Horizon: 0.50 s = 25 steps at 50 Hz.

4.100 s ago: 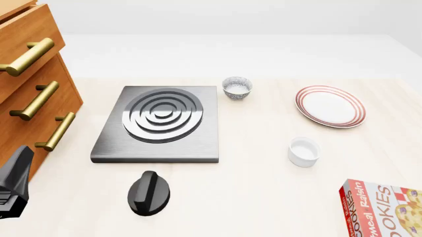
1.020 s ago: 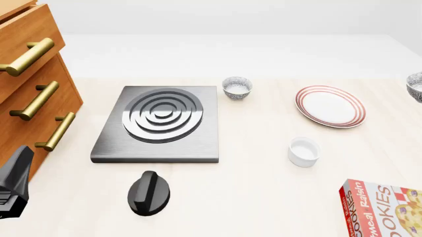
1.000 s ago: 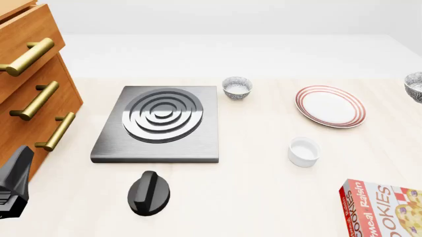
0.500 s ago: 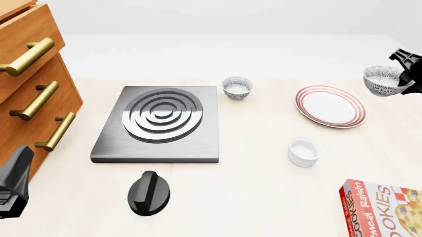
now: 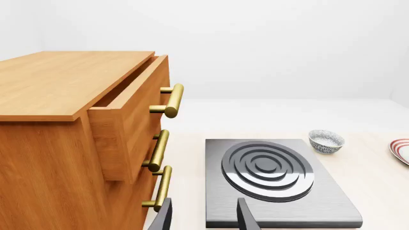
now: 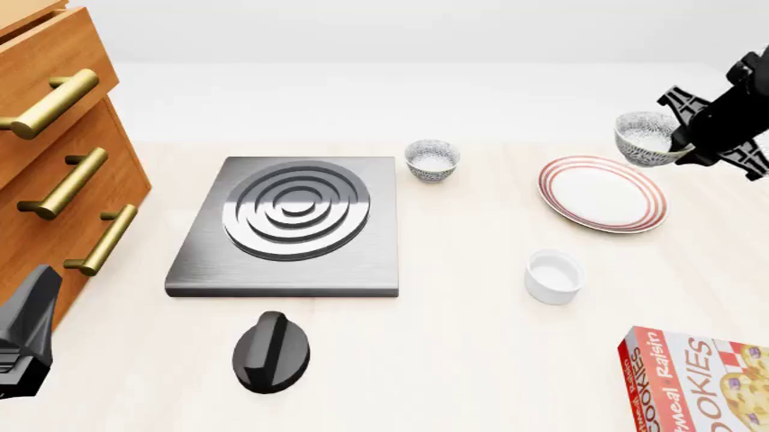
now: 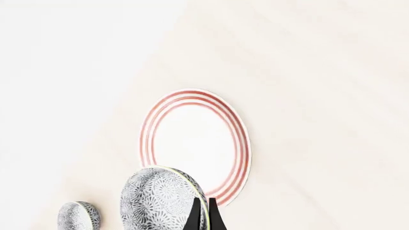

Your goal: Pick the akita bowl next to the cookies box and place it on the plate.

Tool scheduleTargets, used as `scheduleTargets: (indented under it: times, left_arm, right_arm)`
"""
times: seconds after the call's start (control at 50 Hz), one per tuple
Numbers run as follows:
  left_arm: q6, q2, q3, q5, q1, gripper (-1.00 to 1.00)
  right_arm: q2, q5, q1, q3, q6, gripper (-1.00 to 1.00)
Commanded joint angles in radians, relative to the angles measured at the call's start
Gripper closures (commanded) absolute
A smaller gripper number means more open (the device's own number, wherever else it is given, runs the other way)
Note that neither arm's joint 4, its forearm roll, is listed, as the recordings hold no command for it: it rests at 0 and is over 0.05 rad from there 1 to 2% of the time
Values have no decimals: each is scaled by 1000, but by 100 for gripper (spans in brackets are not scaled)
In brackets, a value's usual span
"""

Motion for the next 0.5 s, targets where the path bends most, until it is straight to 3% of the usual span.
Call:
scheduleTargets:
  times: [0.02, 0.34, 0.46, 0.48, 0.5]
  left_arm:
    - [0, 0, 0, 0, 0, -100]
    - [0, 0, 0, 0, 0, -100]
    - [0, 0, 0, 0, 0, -100]
    - [0, 0, 0, 0, 0, -100]
    - [0, 0, 0, 0, 0, -100]
  right_arm:
    - [11, -104, 26, 45, 47, 100]
    - [55, -203, 31, 100, 95, 100]
    - [85, -210, 15, 80, 80, 100]
    - [104, -190, -8, 51, 45, 100]
    - [104, -190, -8, 51, 45, 100]
